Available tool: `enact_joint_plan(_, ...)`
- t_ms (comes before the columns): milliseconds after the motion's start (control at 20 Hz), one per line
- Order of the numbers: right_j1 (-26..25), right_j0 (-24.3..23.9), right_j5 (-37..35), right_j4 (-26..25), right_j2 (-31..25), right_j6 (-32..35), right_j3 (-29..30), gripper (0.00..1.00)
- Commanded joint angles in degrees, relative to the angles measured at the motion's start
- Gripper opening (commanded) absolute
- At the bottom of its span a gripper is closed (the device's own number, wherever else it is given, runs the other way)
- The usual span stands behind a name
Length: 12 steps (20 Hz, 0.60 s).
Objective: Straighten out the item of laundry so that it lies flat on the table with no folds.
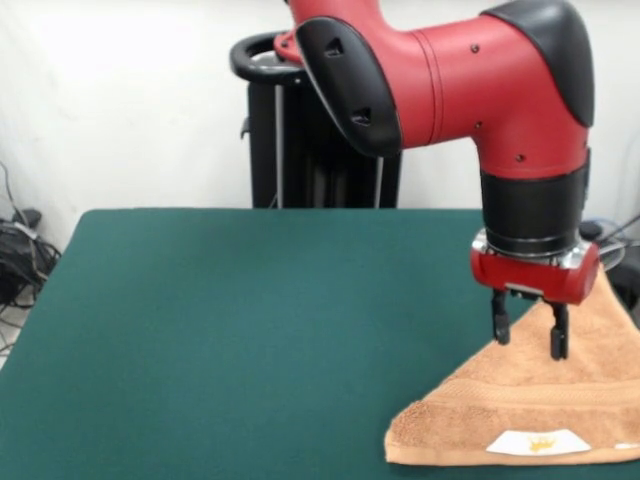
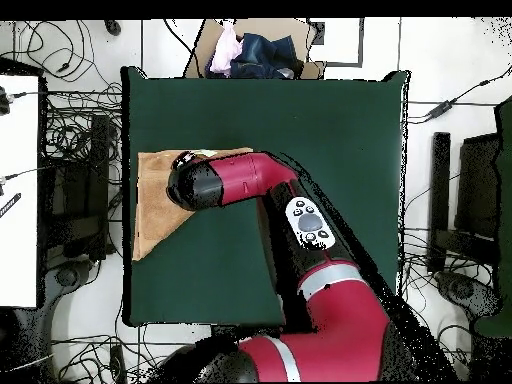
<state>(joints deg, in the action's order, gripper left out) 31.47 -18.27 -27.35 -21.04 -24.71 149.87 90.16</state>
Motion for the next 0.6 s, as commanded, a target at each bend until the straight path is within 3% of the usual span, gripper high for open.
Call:
enact_joint_plan(50,-2.54,0.67,-7.54,-3.48,-4.67,-14.27,-2.99,1.00)
enact_joint_plan(600,-4.34,-1.45,-7.20,-5.75,-5.26,-17.55,-1.33,1.00)
